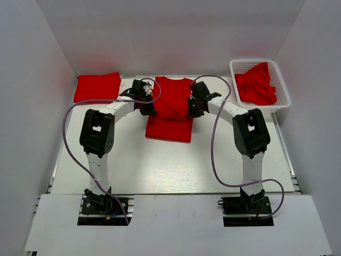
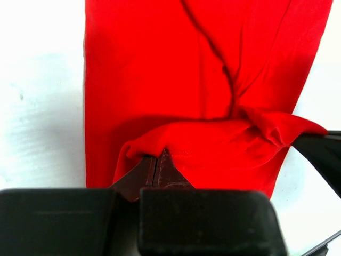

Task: Fold and stack the t-shirts
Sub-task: Fold the folded rectangular tshirt in 1/3 of the way, then grab one side of the 2/3 rectangular tshirt with both arms

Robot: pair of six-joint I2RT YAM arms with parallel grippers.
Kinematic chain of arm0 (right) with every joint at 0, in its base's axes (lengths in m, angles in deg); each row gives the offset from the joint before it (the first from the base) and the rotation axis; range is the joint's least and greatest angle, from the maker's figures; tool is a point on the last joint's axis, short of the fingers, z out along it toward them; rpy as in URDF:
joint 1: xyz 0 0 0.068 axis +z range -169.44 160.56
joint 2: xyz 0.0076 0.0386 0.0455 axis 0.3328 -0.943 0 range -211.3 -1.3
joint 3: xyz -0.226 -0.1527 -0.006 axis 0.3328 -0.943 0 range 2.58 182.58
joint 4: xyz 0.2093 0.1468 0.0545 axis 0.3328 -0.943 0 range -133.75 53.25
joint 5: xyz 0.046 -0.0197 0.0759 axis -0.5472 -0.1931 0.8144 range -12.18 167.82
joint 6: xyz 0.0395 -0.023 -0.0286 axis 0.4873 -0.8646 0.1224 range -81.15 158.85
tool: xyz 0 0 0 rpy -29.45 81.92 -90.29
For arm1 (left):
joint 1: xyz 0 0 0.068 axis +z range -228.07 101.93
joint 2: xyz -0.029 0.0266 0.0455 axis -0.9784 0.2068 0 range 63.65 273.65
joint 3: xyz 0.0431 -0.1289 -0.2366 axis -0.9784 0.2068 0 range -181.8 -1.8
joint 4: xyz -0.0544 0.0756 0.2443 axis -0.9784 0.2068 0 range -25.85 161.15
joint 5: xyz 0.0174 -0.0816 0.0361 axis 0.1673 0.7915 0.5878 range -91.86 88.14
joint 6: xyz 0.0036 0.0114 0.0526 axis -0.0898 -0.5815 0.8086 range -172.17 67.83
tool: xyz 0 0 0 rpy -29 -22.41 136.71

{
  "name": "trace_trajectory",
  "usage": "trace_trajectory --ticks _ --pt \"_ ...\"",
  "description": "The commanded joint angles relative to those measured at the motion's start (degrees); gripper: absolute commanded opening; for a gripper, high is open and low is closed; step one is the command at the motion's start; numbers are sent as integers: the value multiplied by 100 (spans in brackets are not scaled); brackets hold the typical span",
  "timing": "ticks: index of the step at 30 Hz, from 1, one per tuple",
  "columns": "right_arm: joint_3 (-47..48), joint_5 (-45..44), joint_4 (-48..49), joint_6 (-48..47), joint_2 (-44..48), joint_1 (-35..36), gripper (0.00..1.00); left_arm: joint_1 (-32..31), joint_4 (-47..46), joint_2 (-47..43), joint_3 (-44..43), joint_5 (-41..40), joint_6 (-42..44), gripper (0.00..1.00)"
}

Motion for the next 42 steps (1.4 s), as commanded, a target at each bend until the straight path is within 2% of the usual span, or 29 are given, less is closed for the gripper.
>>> trace_trajectory --ticks 1,2,3,4,5,6,7,8,10,13,15,18,21,24,26,28,29,35,42 --pt "456 62 239 102 -133 -110 0 120 -329 19 -326 155 21 1" --pt "500 53 239 285 -212 -136 0 121 -468 80 -500 103 -48 10" --pt "761 44 257 365 -282 -223 7 191 -469 142 -606 103 -110 21" --pt "860 44 231 462 -344 -250 17 191 -469 308 -747 50 -163 36" --pt "956 53 222 819 -466 -294 22 261 -330 396 -1044 -11 -224 63" --pt "1218 87 239 936 -520 -373 31 349 -259 519 -1351 -160 -373 84" --pt "1299 88 222 1181 -555 -434 36 350 -258 520 -1494 -257 -374 100" --pt "1509 123 222 1253 -642 -470 47 428 -180 625 -1652 -345 -444 100" --pt "1826 158 222 1350 -757 -567 90 517 -13 731 -2255 -424 -445 100" --pt "2161 509 81 1254 -706 -672 90 630 322 706 -2619 -477 -393 100" --pt "2022 668 116 1044 -347 -655 90 631 322 486 -2428 -346 -234 100" --pt "1389 817 134 806 -11 -646 90 631 269 -137 -1726 -293 -41 100" --pt "171 773 230 647 892 -620 90 561 269 -901 -786 -293 187 100" --pt "-948 826 494 621 1658 -558 90 438 86 -1675 608 -189 416 100" --pt "-1685 896 635 656 2149 -471 90 437 -161 -1974 1218 -12 469 100" --pt "-1977 1045 792 656 2396 -357 90 385 -250 -2230 1869 -12 530 100" --pt "-2335 1150 837 647 2415 -321 90 324 -250 -2283 2002 41 531 100" --pt "-3058 1538 1399 901 2407 -171 90 201 -539 -2556 2890 147 829 100" --pt "-3016 1643 1663 972 1950 -75 90 200 -777 -2266 2952 296 891 100"
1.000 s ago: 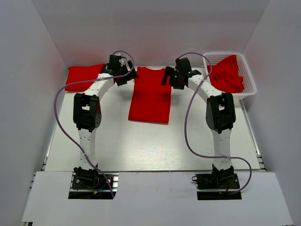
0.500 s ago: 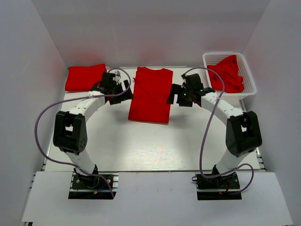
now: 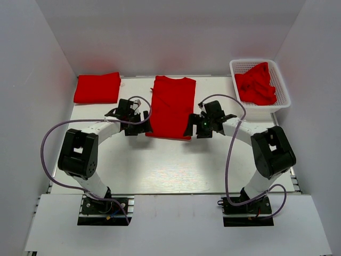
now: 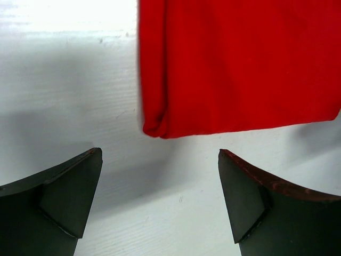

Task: Fold and stack the t-shirts
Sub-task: Grab one side of the 2/3 rectangular tshirt with both arms

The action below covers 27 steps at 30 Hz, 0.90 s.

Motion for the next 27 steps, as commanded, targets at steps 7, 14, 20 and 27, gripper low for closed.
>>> trace_trajectory --ticks 7,14,20,27 --pt "303 262 477 116 -730 92 90 -27 -263 433 -188 200 190 98" --pt "409 333 451 168 -1021 127 90 -80 -570 601 6 419 128 70" --pt "181 333 495 300 -951 188 48 -133 -869 549 427 691 68 29" --pt "-39 228 486 336 -740 197 0 -185 -869 286 621 639 -39 0"
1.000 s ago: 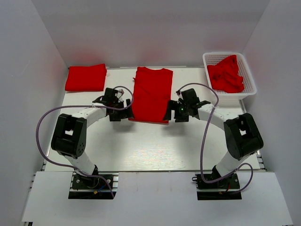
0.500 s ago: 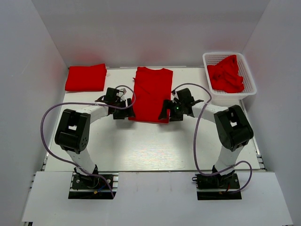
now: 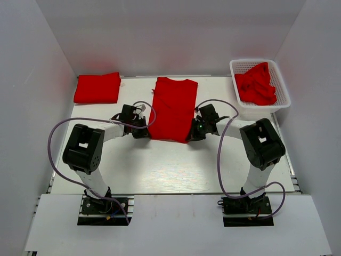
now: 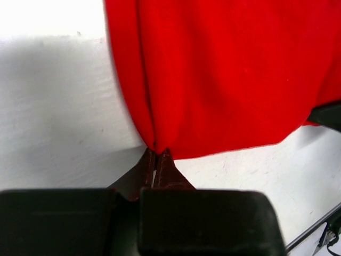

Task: Fold and stack the t-shirts
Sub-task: Grab one side of the 2/3 rectangular tshirt with both arms

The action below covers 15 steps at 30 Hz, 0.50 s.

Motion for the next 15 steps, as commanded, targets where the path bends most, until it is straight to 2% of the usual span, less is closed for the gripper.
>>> trace_trajectory --ticks 1,4,8,10,15 --pt "-148 -109 -154 -8 287 49 0 -70 141 -516 319 -3 -12 0" --pt "-307 -214 -452 -131 701 110 0 -70 88 -1001 723 -65 -398 0" --pt "-640 -197 -1007 -279 1595 242 0 -192 -18 -2020 1548 373 -724 0" --pt "-852 -197 -1487 -350 1825 321 0 -245 209 -2696 1726 453 -865 0" --pt "-1054 -110 -2613 -246 2809 532 0 -420 1509 -4032 1841 813 -865 0"
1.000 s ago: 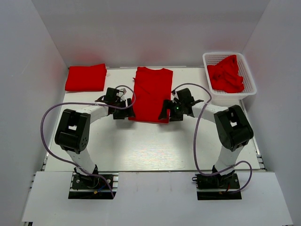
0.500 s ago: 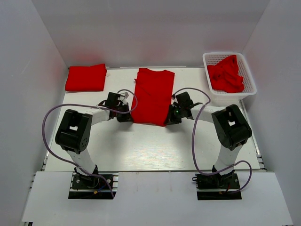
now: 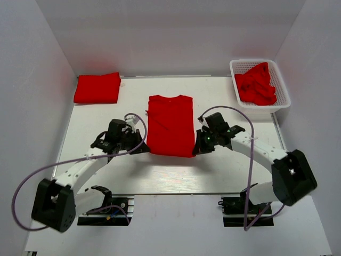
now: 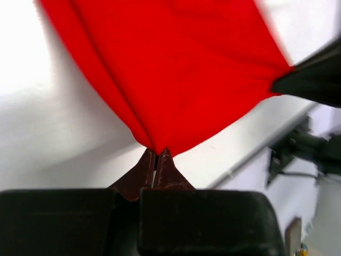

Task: Fold and stack the t-shirts
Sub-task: Fold the long partially folded tshirt into a neat square

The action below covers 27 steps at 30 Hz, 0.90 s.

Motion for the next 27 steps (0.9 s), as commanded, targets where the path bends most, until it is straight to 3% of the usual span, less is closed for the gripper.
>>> trace_trajectory --ticks 1,6,10,19,27 --pt "-29 37 -1191 50 692 160 0 -74 946 -801 -104 411 -91 0" --pt "629 -155 -2191 244 1326 231 0 -74 2168 -1172 -965 255 -144 0" --pt "1209 -358 -2370 157 1336 205 0 -74 2442 -1094 -1703 -131 -82 0" --pt "2360 -867 -2422 -160 371 108 0 -21 1838 -355 -2231 -676 -241 0" --pt "3152 -1070 -2124 -301 -439 -146 0 32 1414 199 -2908 -2101 -347 0"
